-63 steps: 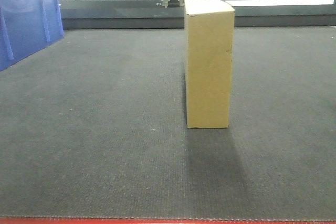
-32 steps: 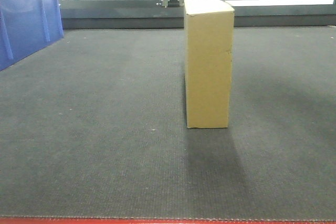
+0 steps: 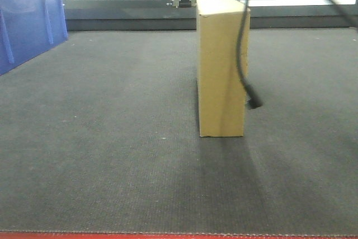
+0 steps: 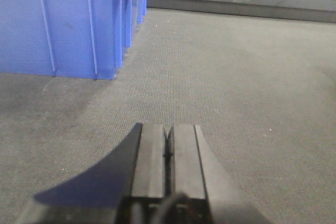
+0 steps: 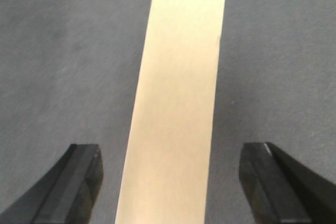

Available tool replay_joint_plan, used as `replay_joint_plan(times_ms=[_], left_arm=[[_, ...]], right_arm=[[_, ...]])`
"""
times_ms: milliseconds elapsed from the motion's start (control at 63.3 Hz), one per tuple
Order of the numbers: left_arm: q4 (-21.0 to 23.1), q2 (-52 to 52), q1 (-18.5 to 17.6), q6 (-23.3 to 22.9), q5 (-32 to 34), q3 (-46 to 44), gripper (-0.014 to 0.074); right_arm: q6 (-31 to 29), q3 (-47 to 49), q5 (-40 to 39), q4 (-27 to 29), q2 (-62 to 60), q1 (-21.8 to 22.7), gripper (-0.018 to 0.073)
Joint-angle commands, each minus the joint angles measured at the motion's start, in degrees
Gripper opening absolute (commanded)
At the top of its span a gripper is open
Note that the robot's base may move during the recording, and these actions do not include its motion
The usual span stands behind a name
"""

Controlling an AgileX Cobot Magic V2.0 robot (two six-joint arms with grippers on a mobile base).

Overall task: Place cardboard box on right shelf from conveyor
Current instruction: 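Close the right gripper on the top of the tan box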

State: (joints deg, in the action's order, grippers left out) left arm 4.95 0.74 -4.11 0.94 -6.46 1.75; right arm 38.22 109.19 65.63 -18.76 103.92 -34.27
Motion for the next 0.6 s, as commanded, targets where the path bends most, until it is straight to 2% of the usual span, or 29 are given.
replay_joint_plan(times_ms=[0,585], left_arm=[[0.3,0.7,0.1,-0.3,4.4,-0.2,-0.0119],[0.3,0.7,0.1,-0.3,4.4,-0.2,-0.0119]], right_arm=[[3.1,2.7,-0.6,-5.4,-2.0,-0.4,0.0624],[3.4,2.6,-3.7,-5.6,1.9,-0.8,0.0624]])
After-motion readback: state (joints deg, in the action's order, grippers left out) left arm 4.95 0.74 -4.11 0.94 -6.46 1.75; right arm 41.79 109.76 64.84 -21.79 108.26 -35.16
